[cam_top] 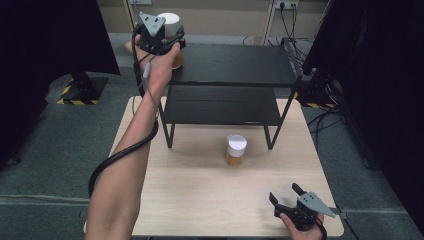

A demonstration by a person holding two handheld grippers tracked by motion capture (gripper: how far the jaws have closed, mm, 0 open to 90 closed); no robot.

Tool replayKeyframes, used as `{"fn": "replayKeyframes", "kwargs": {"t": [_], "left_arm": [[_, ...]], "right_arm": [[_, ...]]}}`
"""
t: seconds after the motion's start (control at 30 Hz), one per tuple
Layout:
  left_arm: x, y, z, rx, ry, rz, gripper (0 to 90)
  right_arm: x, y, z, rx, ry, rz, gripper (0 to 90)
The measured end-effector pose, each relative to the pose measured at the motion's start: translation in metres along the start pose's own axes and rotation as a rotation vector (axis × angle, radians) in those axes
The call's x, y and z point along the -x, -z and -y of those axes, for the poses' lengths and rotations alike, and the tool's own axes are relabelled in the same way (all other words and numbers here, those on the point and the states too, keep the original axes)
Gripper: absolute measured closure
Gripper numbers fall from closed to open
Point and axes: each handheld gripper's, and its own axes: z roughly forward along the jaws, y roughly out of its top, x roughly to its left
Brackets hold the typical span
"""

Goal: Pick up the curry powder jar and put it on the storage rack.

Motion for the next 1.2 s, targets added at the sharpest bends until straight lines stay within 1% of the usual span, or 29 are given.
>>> {"fn": "replayKeyframes", "kwargs": {"t": [0.1, 0.13, 0.17, 0.2, 0.27, 0.37, 0.47, 0.57, 0.63, 0.7, 0.8, 0.87, 0.97, 1.07, 1.13, 1.2], "left_arm": [[-0.002, 0.0, 0.001, -0.002, 0.027, -0.005, 33.9], [-0.004, 0.0, 0.002, -0.001, 0.033, 0.0, 33.6], [-0.006, -0.001, 0.003, -0.002, 0.045, 0.012, 31.6], [-0.007, -0.002, 0.005, 0.0, 0.055, 0.021, 27.7], [-0.008, -0.002, 0.007, 0.005, 0.07, 0.029, 21.4], [-0.006, 0.0, 0.008, 0.005, 0.064, 0.029, 16.5], [-0.003, 0.004, 0.006, 0.007, 0.062, 0.025, 14.7], [0.0, 0.012, 0.005, 0.013, 0.077, 0.016, 13.7], [0.002, 0.019, 0.007, 0.03, 0.071, 0.005, 13.2], [0.002, 0.026, 0.007, 0.037, 0.068, 0.001, 13.1], [0.0, 0.036, 0.01, 0.05, 0.084, 0.01, 12.8], [-0.001, 0.043, 0.014, 0.059, 0.085, 0.01, 12.5], [-0.003, 0.052, 0.019, 0.07, 0.082, 0.022, 12.3], [-0.006, 0.062, 0.025, 0.089, 0.093, 0.036, 12.3], [-0.008, 0.07, 0.028, 0.101, 0.086, 0.048, 12.3], [-0.008, 0.077, 0.032, 0.115, 0.061, 0.058, 12.3]], "right_arm": [[0.0, 0.0, 0.0, 0.001, -0.001, 0.0, 6.3], [0.0, 0.0, 0.0, 0.001, 0.0, 0.0, 6.3], [0.0, 0.0, 0.0, 0.001, 0.001, 0.0, 6.3], [0.0, 0.0, 0.0, 0.002, 0.002, 0.001, 6.3], [0.0, 0.0, 0.001, 0.003, 0.003, -0.001, 6.3], [0.0, 0.0, 0.0, 0.003, 0.003, -0.003, 6.3], [0.0, 0.001, 0.001, 0.004, 0.0, -0.003, 6.2], [0.0, 0.001, 0.001, 0.004, 0.0, -0.004, 6.2], [0.0, 0.001, 0.001, 0.004, 0.001, -0.004, 6.2], [0.0, 0.001, 0.001, 0.003, 0.001, -0.005, 6.2], [0.0, 0.001, 0.001, 0.004, -0.006, -0.004, 6.0], [0.0, 0.001, 0.001, 0.003, -0.008, -0.003, 6.0], [0.001, 0.001, 0.001, 0.002, -0.009, -0.003, 5.9], [0.0, 0.001, 0.001, 0.004, -0.009, -0.001, 5.9], [0.0, 0.001, 0.001, 0.003, -0.009, -0.001, 5.9], [0.0, 0.001, 0.001, 0.003, -0.009, -0.001, 5.9]]}}
